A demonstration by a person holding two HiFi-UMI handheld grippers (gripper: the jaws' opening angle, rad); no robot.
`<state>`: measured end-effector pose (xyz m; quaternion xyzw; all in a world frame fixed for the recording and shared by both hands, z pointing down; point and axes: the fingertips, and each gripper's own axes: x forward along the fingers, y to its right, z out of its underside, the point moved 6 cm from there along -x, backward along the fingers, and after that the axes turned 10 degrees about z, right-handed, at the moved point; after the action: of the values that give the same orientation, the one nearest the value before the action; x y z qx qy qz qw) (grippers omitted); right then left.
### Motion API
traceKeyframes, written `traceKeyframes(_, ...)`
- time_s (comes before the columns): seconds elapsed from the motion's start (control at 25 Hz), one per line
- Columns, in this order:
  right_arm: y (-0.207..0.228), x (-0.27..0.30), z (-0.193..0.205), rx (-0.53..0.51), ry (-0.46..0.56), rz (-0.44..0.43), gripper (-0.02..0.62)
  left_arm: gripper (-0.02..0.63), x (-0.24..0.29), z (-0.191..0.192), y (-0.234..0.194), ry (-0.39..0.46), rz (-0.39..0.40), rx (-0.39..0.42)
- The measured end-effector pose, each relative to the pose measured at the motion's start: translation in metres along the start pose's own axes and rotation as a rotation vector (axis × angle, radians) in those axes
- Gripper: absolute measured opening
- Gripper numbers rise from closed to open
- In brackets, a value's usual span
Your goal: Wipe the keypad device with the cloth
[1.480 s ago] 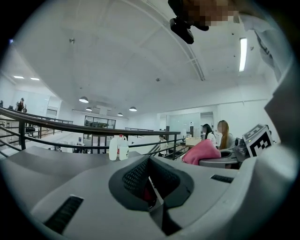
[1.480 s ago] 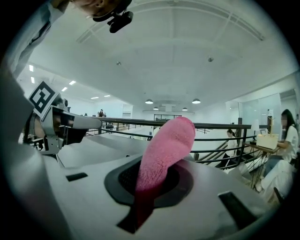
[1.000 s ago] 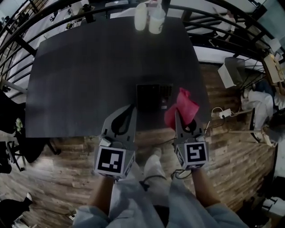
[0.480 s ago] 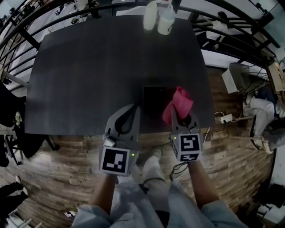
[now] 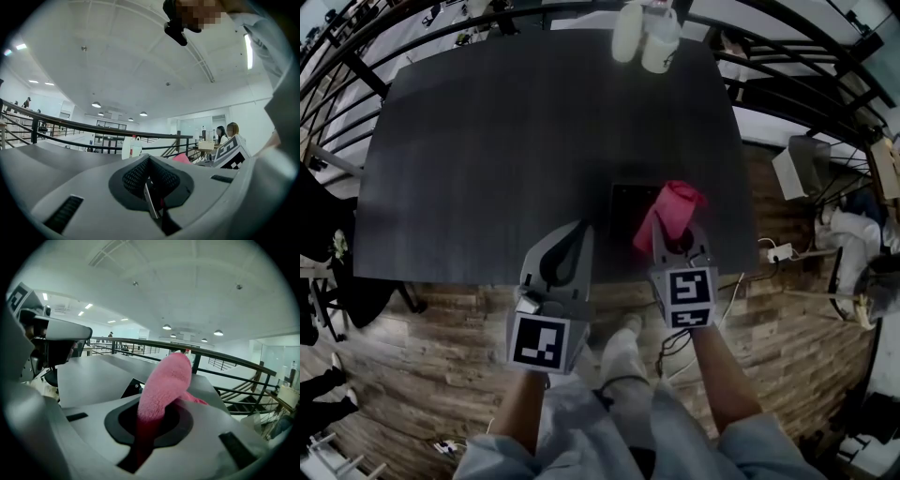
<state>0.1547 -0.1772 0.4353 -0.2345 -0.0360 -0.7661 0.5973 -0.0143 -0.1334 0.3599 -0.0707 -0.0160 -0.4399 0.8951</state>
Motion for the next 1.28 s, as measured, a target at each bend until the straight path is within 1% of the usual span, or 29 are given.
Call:
traceKeyframes(0.16, -0.014, 0.009, 0.000, -0.026, 0.002, -0.032, 0.028, 0.008, -0.005, 0.002, -0.002, -0.009, -0.008, 0.001)
traceKeyframes(0.44, -0.040, 0.021, -0.006, -0.104, 0.028, -0.105, 0.028, 0.008, -0.008, 0.000, -0.005, -0.006, -0.032, 0.001)
traceKeyframes(0.64, -0.054, 0.024, -0.003, -0.104, 0.025, -0.148, 0.028, 0.008, -0.009, 0.000, -0.006, -0.004, -0.040, -0.001)
traceKeyframes(0.72, -0.058, 0.024, 0.000, -0.086, 0.016, -0.160, 0.028, 0.008, -0.009, 0.000, -0.007, -0.004, -0.041, -0.003)
traceKeyframes(0.84, -0.061, 0.021, 0.008, -0.096, -0.004, -0.177, 0.028, 0.008, -0.008, -0.001, -0.006, -0.001, -0.042, 0.000)
traceKeyframes(0.92, -0.061, 0.018, 0.015, -0.100, -0.025, -0.181, 0.028, 0.008, -0.009, -0.002, -0.007, -0.002, -0.044, -0.001)
traceKeyframes(1.0, -0.059, 0.015, 0.024, -0.078, -0.052, -0.174, 0.028, 0.008, -0.010, -0.002, -0.009, -0.001, -0.047, -0.003)
traceKeyframes(1.16, -0.044, 0.007, 0.042, -0.023, -0.105, -0.134, 0.028, 0.008, -0.011, -0.002, -0.008, 0.002, -0.045, 0.001)
traceKeyframes(1.28, -0.032, 0.002, 0.054, -0.011, -0.133, -0.104, 0.028, 0.008, -0.009, -0.003, -0.005, 0.005, -0.040, 0.003)
